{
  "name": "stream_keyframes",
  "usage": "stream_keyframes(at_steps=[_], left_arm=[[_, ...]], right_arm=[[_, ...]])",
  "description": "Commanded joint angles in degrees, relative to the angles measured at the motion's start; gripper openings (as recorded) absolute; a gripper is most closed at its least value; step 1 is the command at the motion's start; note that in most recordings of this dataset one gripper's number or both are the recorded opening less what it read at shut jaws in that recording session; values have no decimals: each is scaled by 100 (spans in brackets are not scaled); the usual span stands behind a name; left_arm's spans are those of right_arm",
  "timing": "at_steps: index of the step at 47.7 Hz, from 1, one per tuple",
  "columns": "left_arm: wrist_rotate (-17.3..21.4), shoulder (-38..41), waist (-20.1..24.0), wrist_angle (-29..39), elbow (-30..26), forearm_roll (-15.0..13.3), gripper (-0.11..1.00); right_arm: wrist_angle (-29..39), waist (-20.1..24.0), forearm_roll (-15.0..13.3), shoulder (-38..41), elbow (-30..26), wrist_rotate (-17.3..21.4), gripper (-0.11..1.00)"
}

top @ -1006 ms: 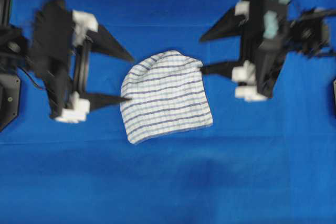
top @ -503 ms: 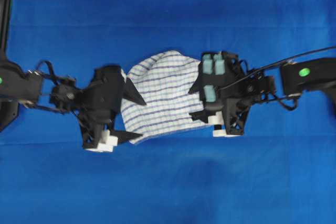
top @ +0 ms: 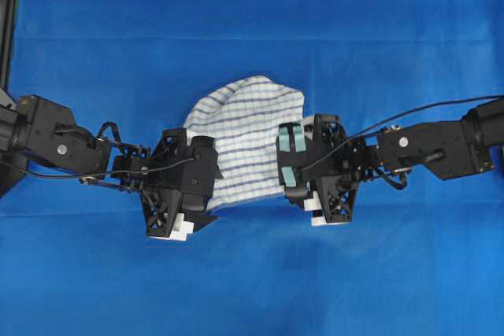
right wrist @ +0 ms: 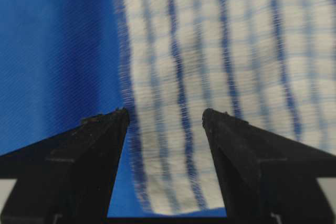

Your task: Lift the towel with both arms.

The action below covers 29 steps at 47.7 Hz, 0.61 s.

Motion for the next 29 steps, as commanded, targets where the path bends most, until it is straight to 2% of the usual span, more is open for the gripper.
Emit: stream_keyframes(at_steps=[1,23,26,29], left_arm=[[0,9,-26,-53,-79,-9,92],[0,167,18,-79,-97,-9,90],[-9,167,18,-62,-97,-9,87],[-9,167,26,-44,-97,-9,79]], right_arm=[[-123,0,35,-18,-114,9,63],[-396,-114,35,202,-114,9,62],[-404,-149,35,229,-114,9,59],[-404,-185,35,229,-105,9,50]])
